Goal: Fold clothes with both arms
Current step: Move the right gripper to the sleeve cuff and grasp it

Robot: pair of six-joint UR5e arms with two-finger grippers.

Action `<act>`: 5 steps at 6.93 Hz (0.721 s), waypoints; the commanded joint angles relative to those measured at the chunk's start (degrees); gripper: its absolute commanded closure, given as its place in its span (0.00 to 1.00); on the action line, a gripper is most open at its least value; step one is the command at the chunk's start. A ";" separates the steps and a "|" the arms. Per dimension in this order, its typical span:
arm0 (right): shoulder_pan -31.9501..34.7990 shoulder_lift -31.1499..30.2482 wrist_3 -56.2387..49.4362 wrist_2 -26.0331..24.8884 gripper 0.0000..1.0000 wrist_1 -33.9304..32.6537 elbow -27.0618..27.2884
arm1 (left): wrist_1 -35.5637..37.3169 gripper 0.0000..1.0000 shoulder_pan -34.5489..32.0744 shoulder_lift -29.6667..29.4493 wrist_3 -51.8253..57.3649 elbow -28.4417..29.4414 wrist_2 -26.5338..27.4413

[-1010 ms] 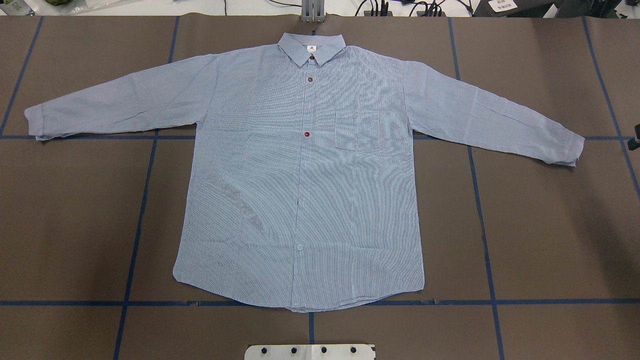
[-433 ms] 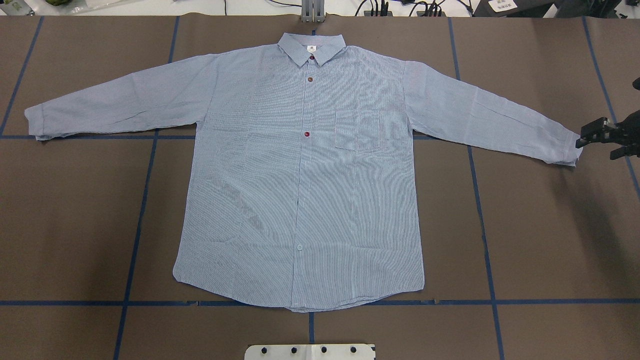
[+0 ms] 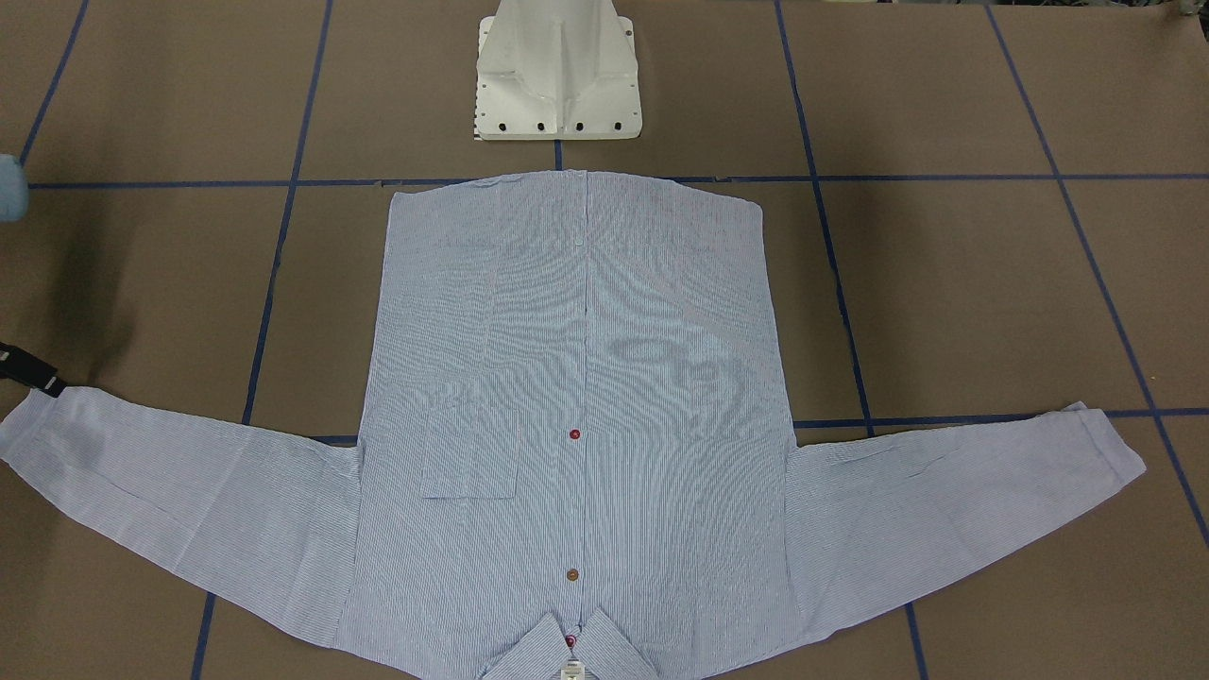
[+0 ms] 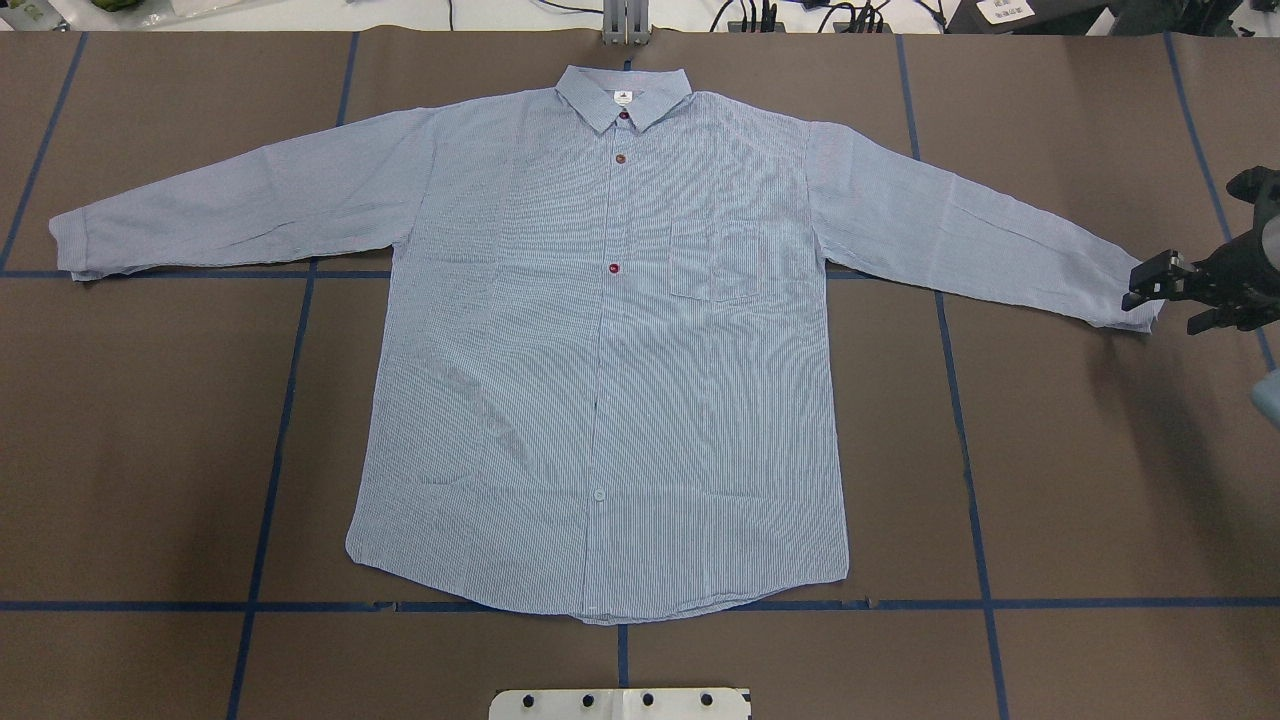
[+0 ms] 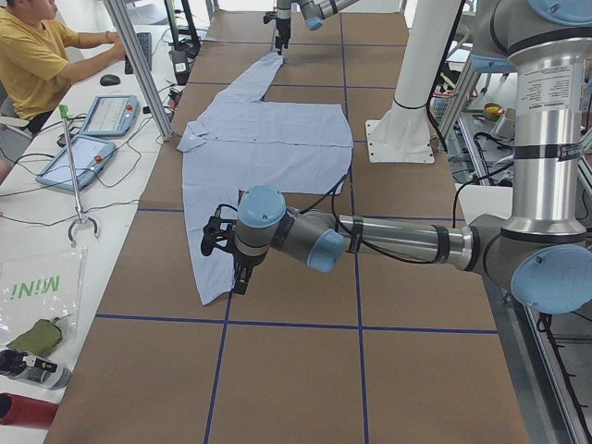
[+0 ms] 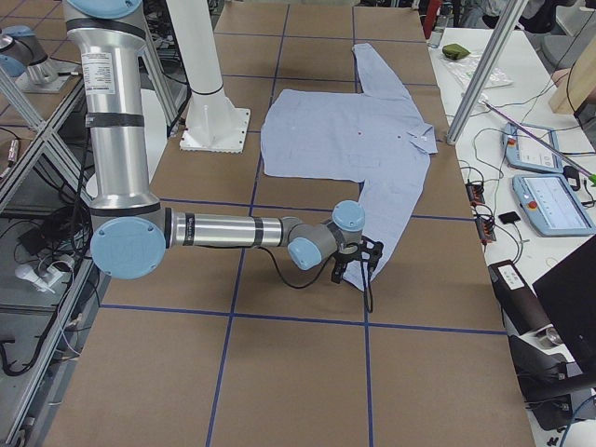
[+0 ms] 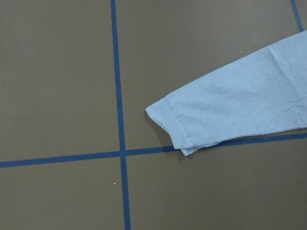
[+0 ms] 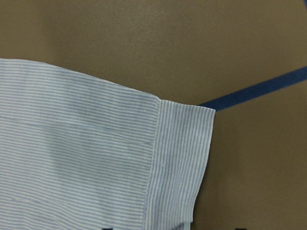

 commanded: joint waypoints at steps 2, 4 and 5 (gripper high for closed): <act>-1.20 0.17 0.19 -0.55 0.28 0.04 -1.09 | 0.00 0.00 -0.01 0.09 0.11 -0.02 0.12; -1.19 0.60 0.37 -0.73 0.67 0.04 -1.00 | 0.00 0.00 -0.01 0.09 0.11 -0.11 0.12; -1.19 0.69 0.46 -0.73 0.67 0.04 -0.92 | 0.00 0.00 -0.01 0.09 0.11 -0.11 0.12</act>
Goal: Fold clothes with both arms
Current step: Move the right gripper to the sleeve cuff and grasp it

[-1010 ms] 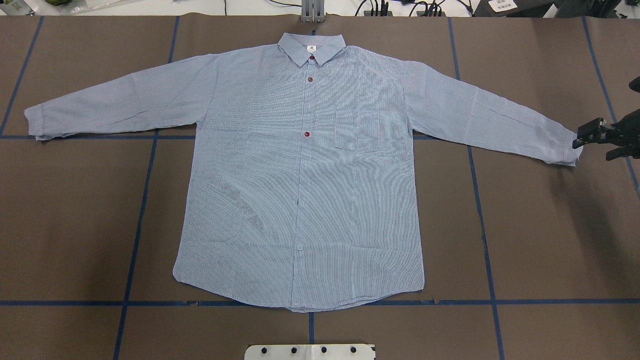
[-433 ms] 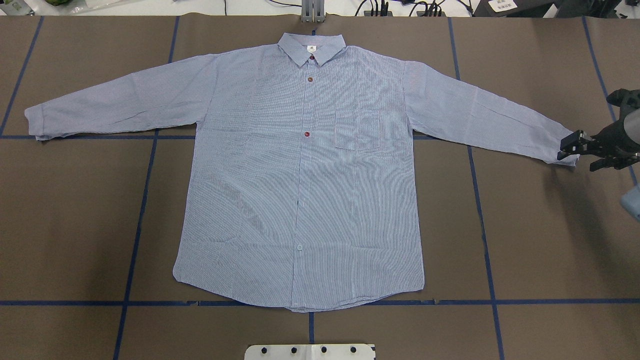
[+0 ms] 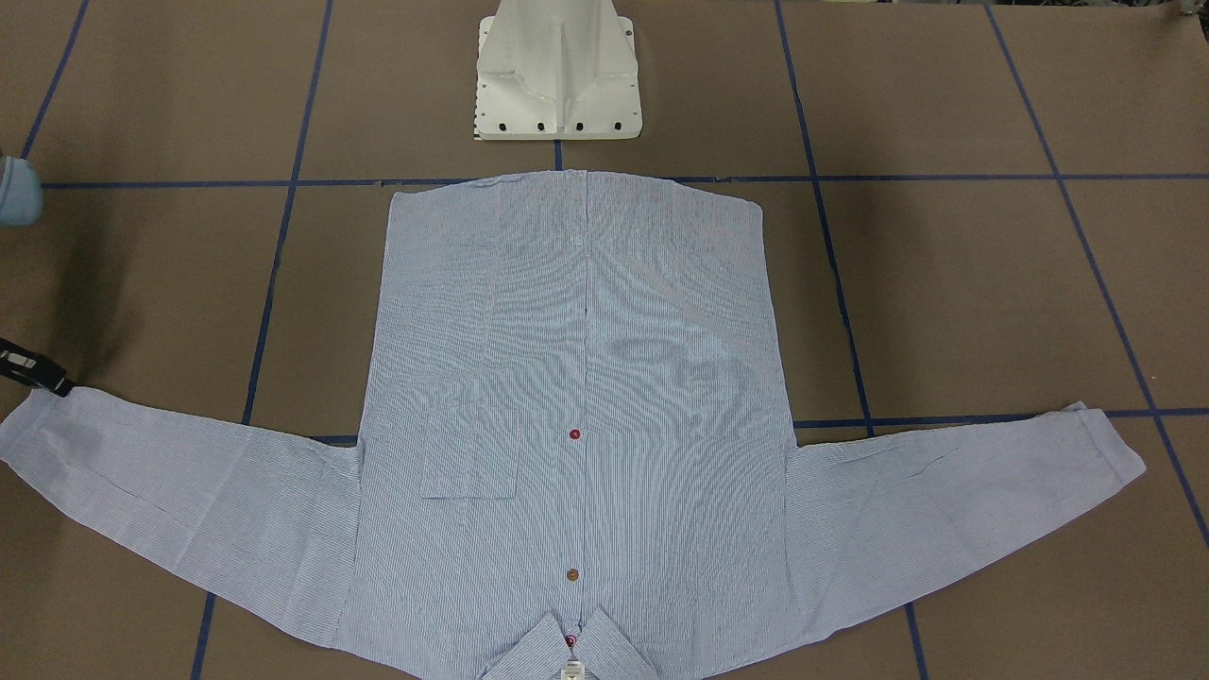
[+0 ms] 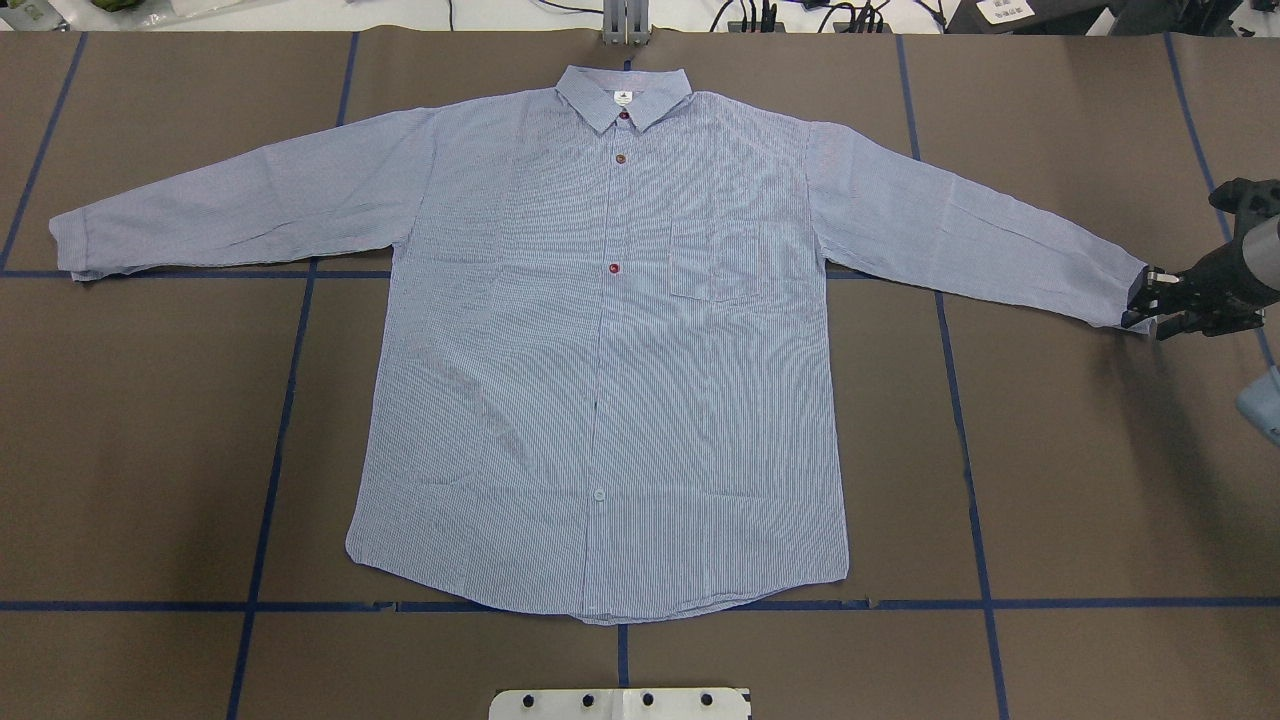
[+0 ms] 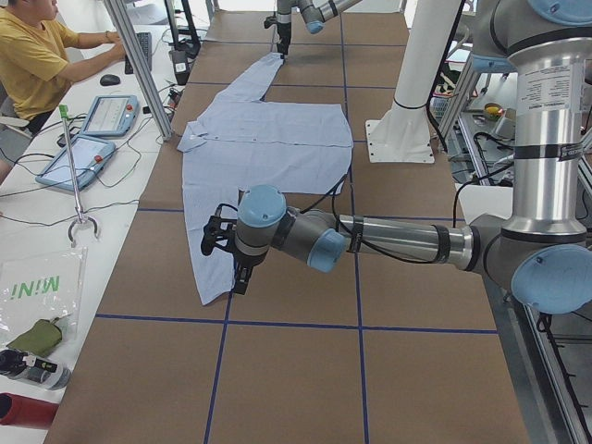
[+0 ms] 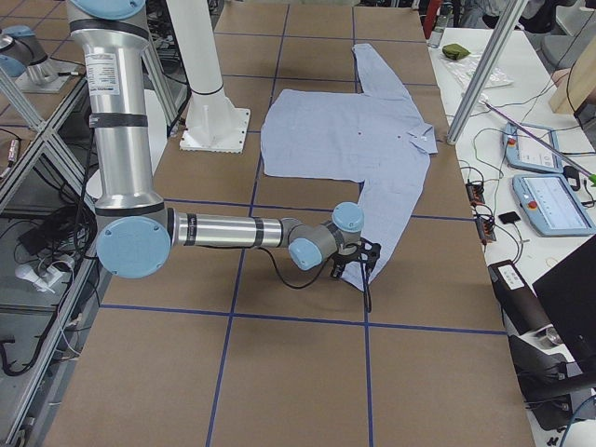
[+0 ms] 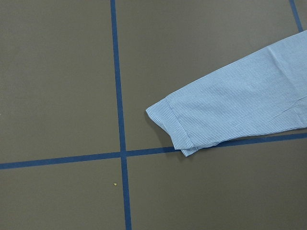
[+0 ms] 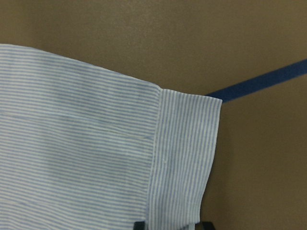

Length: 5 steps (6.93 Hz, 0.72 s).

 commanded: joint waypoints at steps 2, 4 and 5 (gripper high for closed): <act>0.08 0.17 0.27 -0.39 0.65 0.00 0.05 | 0.00 0.00 0.00 0.00 0.09 -0.01 0.00; 0.26 0.26 0.36 -0.48 0.73 0.00 0.14 | 0.00 0.01 0.00 0.00 0.09 -0.01 0.00; 0.35 0.52 0.53 -0.40 1.00 0.00 0.32 | 0.00 0.00 0.00 0.00 0.18 -0.01 0.00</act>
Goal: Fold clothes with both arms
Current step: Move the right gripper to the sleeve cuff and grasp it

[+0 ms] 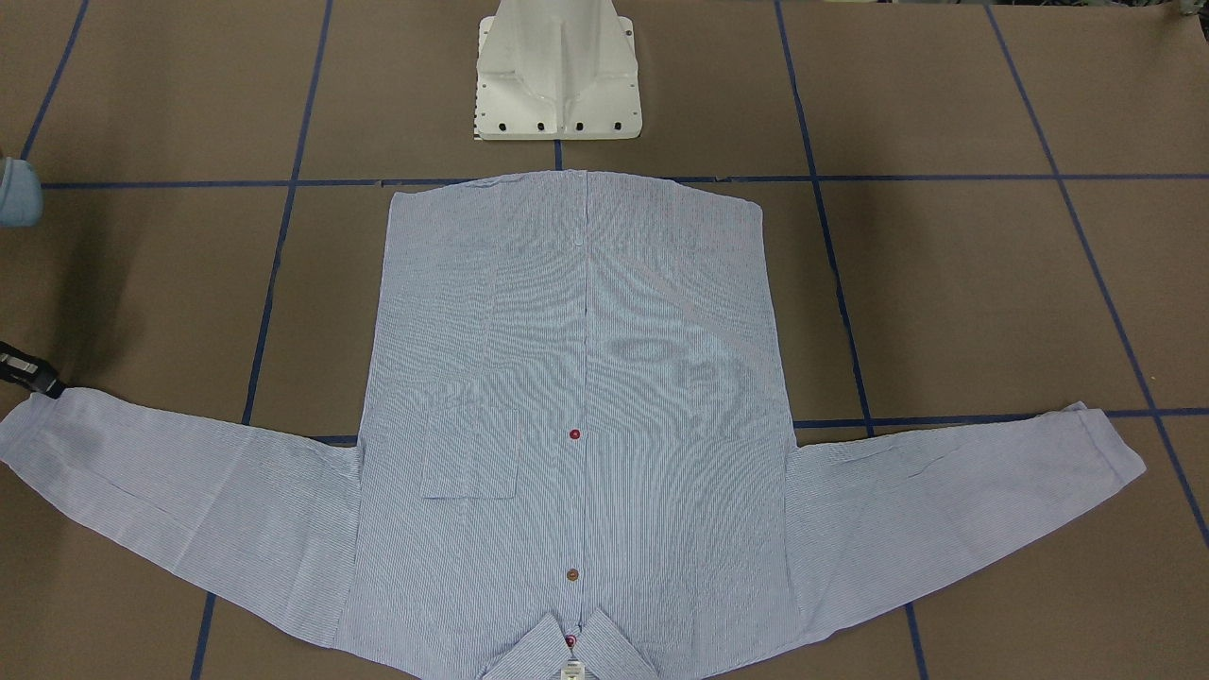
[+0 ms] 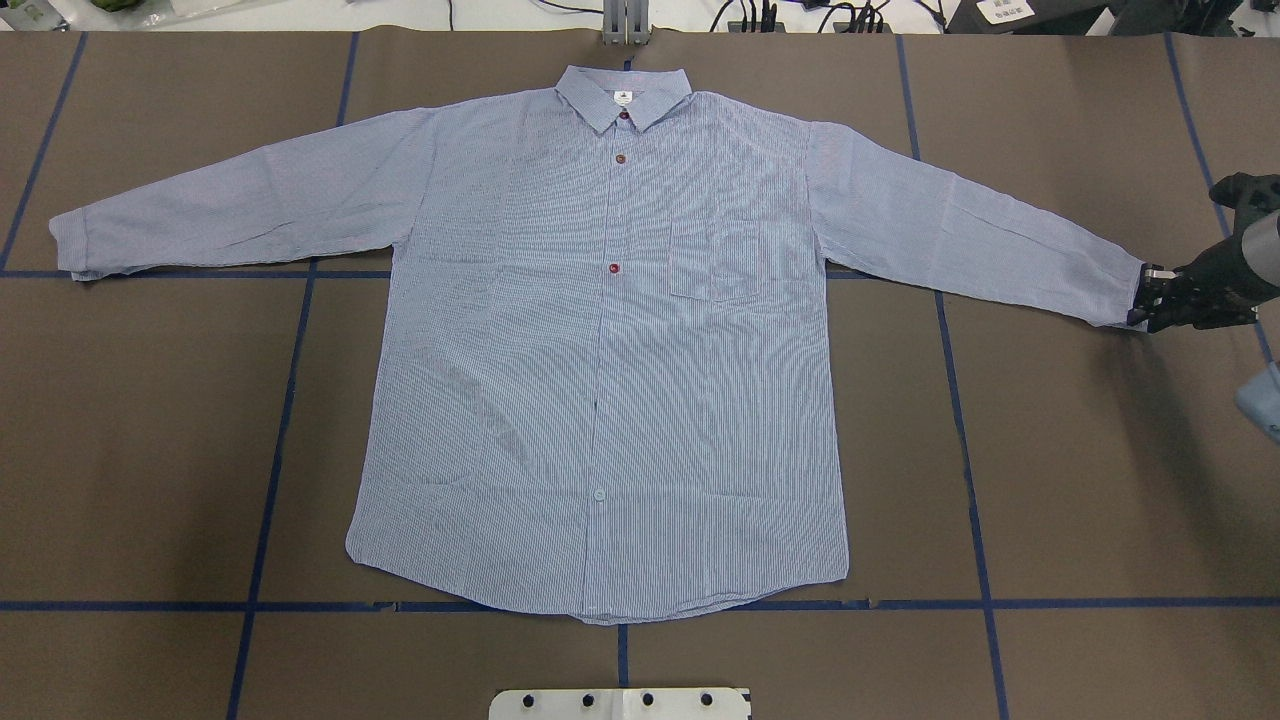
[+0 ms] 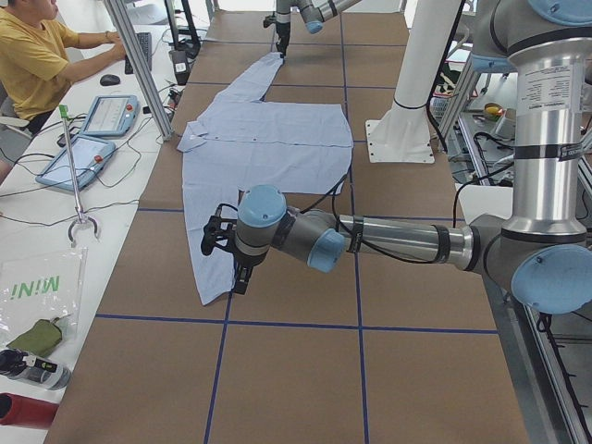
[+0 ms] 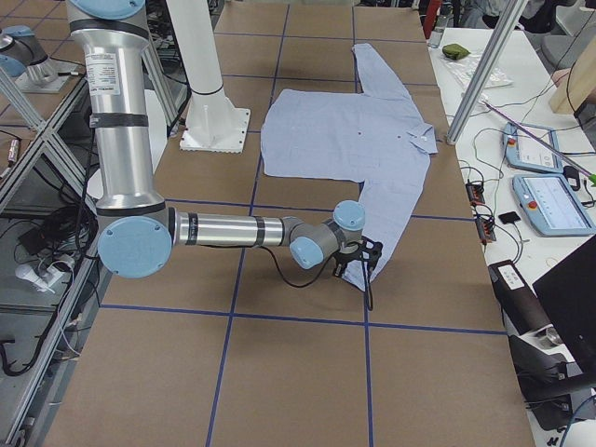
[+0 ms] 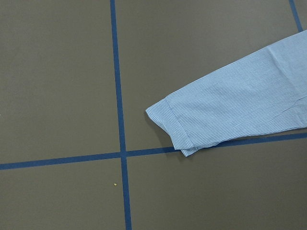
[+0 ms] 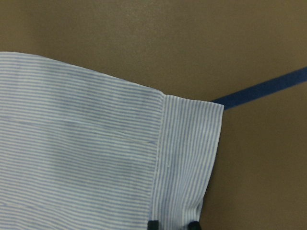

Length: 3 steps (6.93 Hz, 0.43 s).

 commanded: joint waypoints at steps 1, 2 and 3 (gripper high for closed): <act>0.02 0.20 0.17 0.02 1.00 0.00 0.31 | 0.00 0.00 0.00 0.00 0.07 0.00 0.00; 0.20 0.81 0.26 0.11 1.00 0.00 1.53 | 0.00 0.00 0.00 0.09 0.07 0.09 0.00; 0.20 1.34 0.87 0.11 1.00 -0.87 6.33 | 0.00 0.00 0.00 0.35 -0.02 0.00 -0.09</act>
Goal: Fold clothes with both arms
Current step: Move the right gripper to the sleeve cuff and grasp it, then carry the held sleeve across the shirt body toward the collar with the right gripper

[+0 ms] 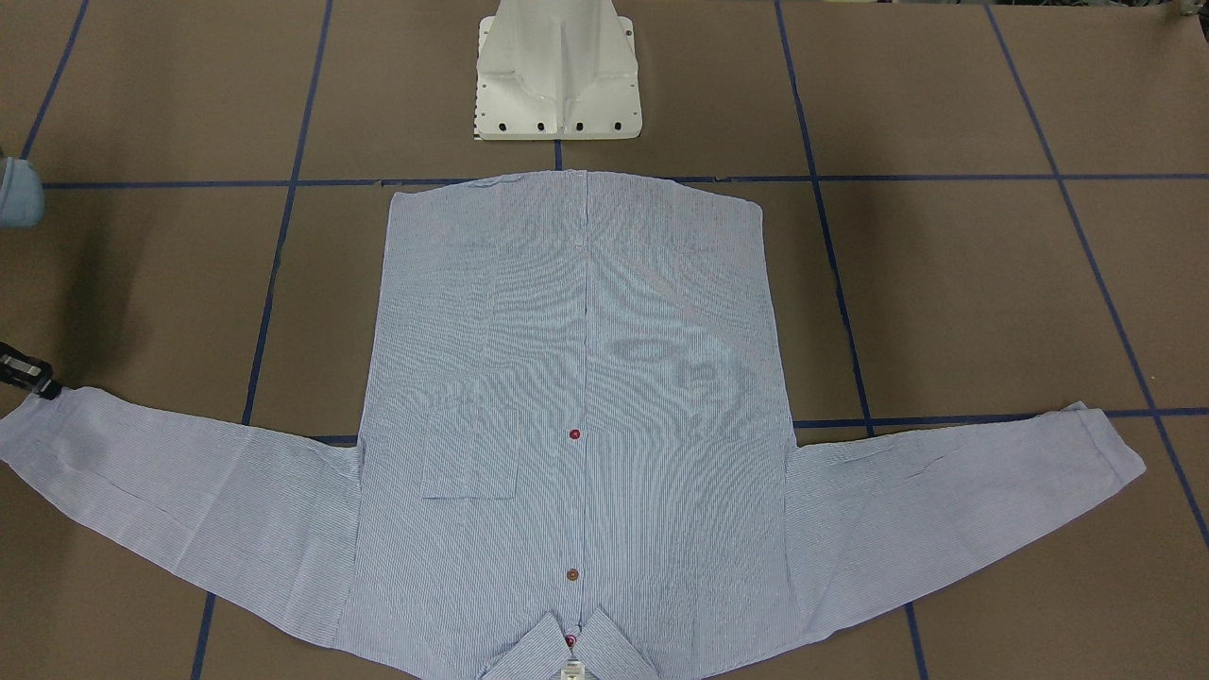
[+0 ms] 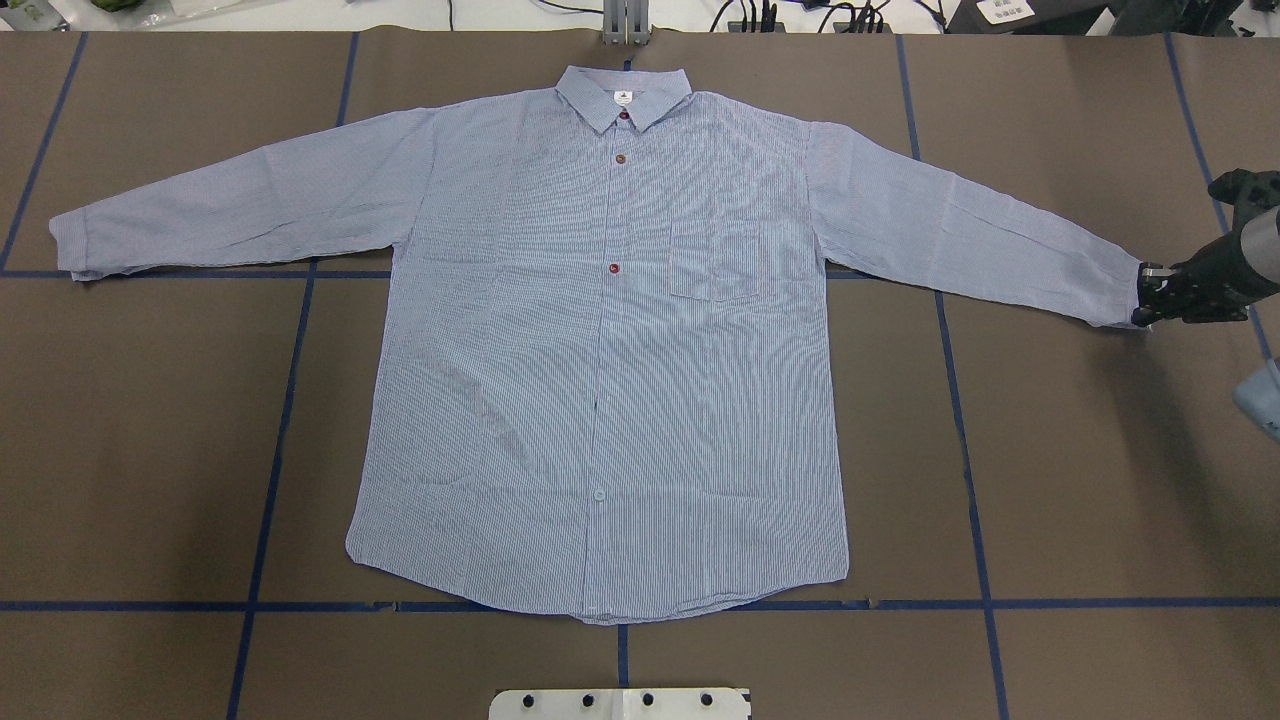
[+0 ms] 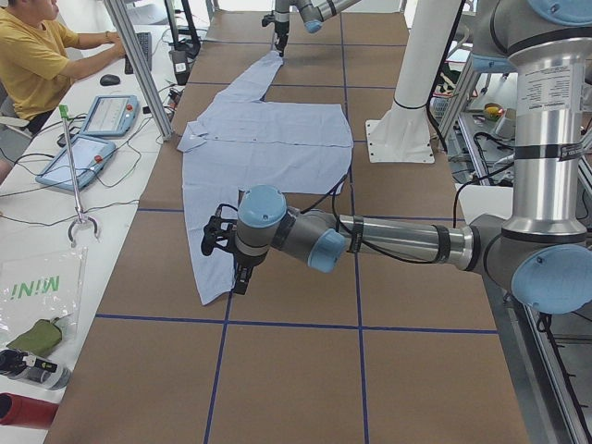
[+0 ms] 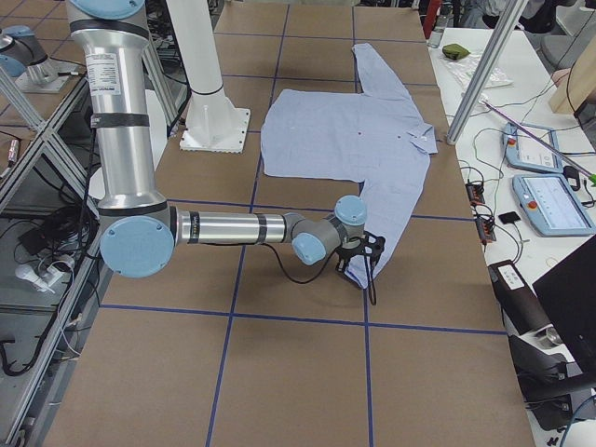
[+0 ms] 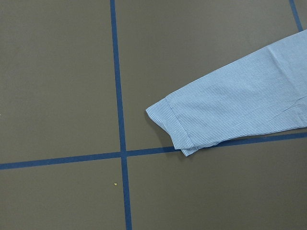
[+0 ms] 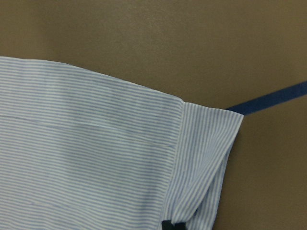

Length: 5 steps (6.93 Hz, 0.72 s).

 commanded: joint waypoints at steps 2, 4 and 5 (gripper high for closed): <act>-1.34 10.49 2.19 0.03 1.00 -4.97 6.34 | 0.00 0.00 0.00 0.21 -0.07 -0.03 -0.07; -8.26 25.16 7.85 -0.83 1.00 -17.17 5.90 | -0.09 0.01 0.09 0.21 -0.42 0.32 -0.15; -12.91 32.37 14.86 -5.37 1.00 -20.18 4.42 | -0.09 0.01 0.09 0.21 -0.42 0.06 -0.24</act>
